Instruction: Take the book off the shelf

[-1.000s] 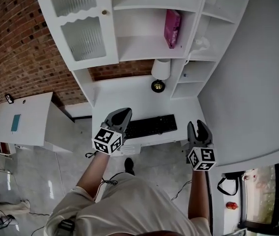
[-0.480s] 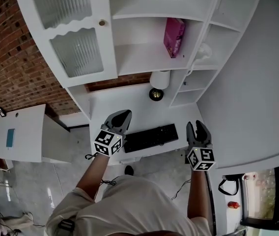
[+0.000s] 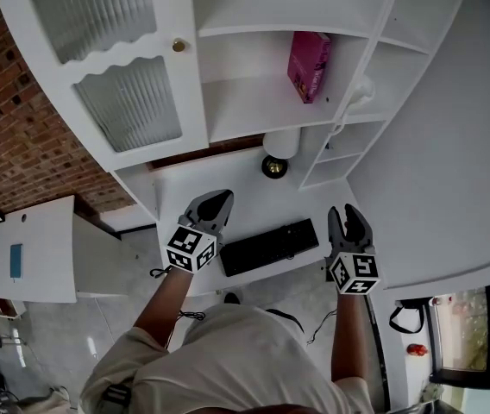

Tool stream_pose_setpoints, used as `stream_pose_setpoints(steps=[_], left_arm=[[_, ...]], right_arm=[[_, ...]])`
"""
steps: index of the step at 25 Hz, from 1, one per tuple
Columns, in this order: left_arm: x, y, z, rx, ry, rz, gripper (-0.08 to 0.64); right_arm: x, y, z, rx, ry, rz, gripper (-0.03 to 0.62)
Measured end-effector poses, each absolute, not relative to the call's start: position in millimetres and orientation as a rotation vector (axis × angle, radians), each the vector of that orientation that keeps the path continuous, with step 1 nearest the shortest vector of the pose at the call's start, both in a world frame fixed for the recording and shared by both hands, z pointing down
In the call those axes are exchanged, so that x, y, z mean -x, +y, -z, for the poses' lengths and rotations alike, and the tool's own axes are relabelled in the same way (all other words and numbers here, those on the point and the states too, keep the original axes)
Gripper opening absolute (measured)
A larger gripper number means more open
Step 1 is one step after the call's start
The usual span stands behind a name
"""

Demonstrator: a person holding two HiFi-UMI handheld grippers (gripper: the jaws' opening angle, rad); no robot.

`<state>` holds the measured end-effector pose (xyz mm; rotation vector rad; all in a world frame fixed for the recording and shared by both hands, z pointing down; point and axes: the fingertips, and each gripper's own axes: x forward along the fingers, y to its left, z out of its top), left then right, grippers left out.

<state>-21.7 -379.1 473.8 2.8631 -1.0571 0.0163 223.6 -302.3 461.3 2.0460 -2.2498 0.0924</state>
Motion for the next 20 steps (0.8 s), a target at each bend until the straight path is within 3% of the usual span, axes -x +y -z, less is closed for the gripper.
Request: stream_pose_setpoints(steps=[20], left_arm=[[16.3, -408.1, -464.8, -2.805, -1.201, -0.007, -0.006]], right_arm=[[-228.5, -382.9, -445.5, -1.936, -2.364, -0.067, 0.138]])
